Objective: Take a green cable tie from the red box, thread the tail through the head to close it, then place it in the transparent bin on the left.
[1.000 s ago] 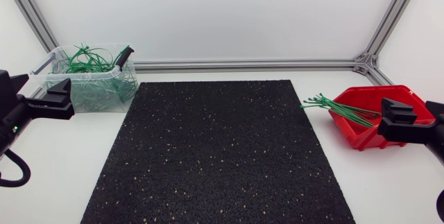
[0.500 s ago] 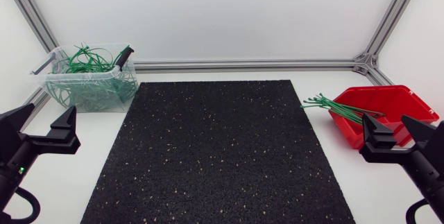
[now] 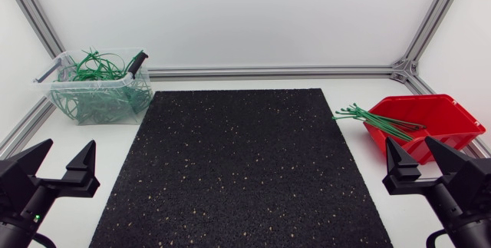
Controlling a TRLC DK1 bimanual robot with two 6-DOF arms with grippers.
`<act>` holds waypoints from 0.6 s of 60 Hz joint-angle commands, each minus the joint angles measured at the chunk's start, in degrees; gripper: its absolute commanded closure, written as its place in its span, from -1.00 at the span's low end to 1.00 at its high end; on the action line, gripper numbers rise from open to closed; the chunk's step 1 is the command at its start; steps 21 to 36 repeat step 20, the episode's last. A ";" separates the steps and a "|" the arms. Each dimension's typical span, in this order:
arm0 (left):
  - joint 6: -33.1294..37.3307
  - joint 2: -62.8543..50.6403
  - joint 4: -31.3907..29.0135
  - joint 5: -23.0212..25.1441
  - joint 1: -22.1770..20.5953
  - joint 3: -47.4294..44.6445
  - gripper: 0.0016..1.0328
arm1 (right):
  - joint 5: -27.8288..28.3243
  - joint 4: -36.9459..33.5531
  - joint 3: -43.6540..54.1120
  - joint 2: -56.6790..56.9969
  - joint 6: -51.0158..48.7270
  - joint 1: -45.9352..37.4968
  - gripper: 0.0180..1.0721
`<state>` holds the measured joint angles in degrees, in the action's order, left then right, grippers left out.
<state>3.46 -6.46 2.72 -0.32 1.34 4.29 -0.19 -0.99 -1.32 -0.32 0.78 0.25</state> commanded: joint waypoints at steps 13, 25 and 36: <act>-3.46 6.46 -2.72 0.32 -1.34 -4.29 -0.94 | 0.19 0.99 1.32 0.32 -0.78 -0.25 -0.90; -3.46 6.46 -2.72 0.32 -1.34 -4.29 -0.94 | 0.19 0.99 1.32 0.32 -0.78 -0.25 -0.90; -3.46 6.46 -2.72 0.32 -1.34 -4.29 -0.94 | 0.19 0.99 1.32 0.32 -0.78 -0.25 -0.90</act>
